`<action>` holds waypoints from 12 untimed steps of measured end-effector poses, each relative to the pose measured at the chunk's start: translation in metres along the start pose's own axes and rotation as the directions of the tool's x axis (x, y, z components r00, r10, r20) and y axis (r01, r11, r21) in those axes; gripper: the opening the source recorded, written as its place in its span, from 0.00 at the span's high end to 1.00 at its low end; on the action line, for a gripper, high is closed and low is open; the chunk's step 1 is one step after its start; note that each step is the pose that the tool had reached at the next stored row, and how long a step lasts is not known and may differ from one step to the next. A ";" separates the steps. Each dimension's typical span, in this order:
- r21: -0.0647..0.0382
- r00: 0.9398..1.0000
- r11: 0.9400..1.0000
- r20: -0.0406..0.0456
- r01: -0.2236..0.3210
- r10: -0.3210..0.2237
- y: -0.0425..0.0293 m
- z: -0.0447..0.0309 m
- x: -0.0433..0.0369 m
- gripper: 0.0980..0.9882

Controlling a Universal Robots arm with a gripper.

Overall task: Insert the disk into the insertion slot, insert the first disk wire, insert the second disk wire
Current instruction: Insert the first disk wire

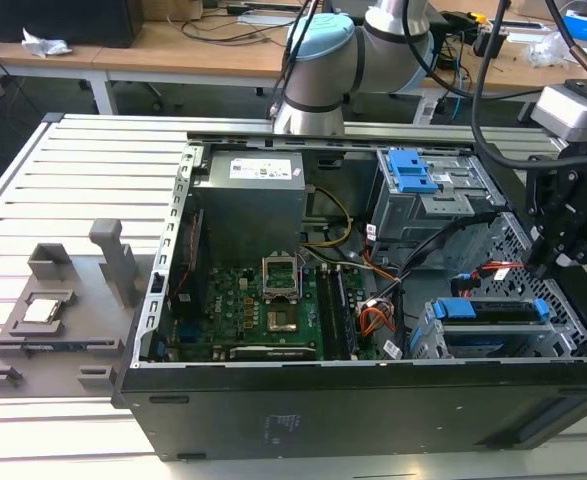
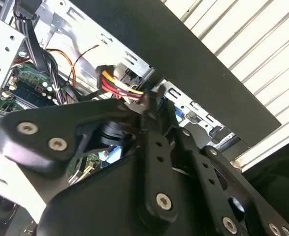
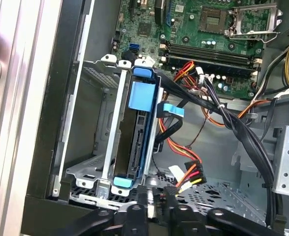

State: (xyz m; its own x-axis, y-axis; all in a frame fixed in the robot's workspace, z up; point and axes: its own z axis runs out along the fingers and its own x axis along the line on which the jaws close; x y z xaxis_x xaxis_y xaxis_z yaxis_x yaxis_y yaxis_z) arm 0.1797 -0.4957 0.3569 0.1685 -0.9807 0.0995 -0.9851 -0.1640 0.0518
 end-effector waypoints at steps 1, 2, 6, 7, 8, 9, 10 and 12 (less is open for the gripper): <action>0.000 1.000 1.000 -0.002 0.000 0.000 0.0000 0.0000 0.0000 0.92; 0.000 1.000 1.000 -0.003 0.000 0.000 0.0000 0.0000 0.0000 0.92; -0.001 1.000 1.000 -0.007 0.000 0.000 0.0000 0.0001 0.0000 0.92; -0.001 1.000 1.000 -0.007 0.000 0.000 0.0000 0.0001 0.0000 0.92; -0.001 1.000 1.000 -0.007 0.000 0.000 0.0018 0.0001 -0.0005 0.92; -0.001 1.000 1.000 -0.007 0.000 0.000 0.0069 0.0004 -0.0012 0.92; -0.001 1.000 1.000 -0.007 0.000 0.000 0.0124 0.0006 -0.0021 0.92; -0.001 1.000 1.000 -0.007 0.000 0.000 0.0235 0.0010 -0.0034 0.92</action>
State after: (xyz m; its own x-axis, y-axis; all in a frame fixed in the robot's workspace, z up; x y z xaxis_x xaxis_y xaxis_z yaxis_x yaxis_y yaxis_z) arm 0.1559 -0.4963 0.3568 0.1685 -0.9799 0.1067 -0.9851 -0.1636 0.0529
